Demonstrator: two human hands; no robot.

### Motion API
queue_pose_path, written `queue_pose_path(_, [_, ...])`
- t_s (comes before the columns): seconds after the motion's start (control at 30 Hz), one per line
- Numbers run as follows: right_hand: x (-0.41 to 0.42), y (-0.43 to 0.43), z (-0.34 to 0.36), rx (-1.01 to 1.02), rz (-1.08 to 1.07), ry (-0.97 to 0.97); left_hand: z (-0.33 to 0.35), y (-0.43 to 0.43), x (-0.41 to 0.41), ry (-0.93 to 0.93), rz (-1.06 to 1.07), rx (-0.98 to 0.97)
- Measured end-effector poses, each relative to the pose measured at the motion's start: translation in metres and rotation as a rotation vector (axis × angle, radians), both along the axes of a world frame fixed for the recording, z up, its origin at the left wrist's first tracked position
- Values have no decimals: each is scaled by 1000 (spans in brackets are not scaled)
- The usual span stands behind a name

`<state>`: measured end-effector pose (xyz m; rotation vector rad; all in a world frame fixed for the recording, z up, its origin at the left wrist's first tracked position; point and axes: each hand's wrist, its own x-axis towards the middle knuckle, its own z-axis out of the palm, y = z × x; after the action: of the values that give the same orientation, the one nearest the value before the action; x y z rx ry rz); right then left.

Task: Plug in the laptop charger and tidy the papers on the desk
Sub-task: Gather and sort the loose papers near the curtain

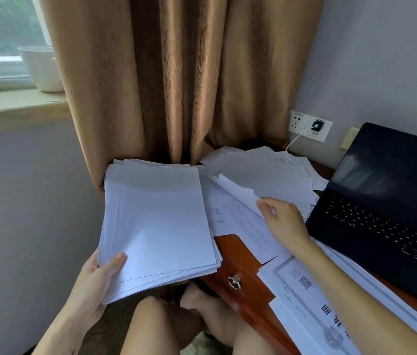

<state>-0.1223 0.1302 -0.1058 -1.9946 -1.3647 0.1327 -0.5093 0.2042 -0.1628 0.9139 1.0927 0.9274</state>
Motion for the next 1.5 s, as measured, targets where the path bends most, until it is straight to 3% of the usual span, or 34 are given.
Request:
queue_pose_path(0.1, [-2,1,10,111,-40,230,2,-2,7,-15,-27,3])
queue_pose_path(0.3, [-1,8,38,411,-159,260,7,-8,29,-1,-81,21])
queue_pose_path(0.5, [-6,17,54,532,-192,321,8,-6,34,2,-75,11])
queue_pose_path(0.57, [-7,20,58,497,-162,342,9,-6,32,7,-76,15])
queue_pose_path(0.7, [-22,23,46,168,20,294,8,-4,27,5,-67,11])
queue_pose_path(0.8, [-28,25,23,29,56,398,7,-4,22,-8,-57,-4])
queue_pose_path(0.9, [-32,26,10,-22,66,499,7,-4,18,-13,-49,-10])
queue_pose_path(1.0, [-27,26,13,69,-11,626,10,-4,13,-10,-41,2])
queue_pose_path(1.2, [-28,25,45,334,-24,385,17,-4,3,-9,24,37])
queue_pose_path(1.5, [-66,31,61,493,123,361,42,-15,-24,-80,76,130])
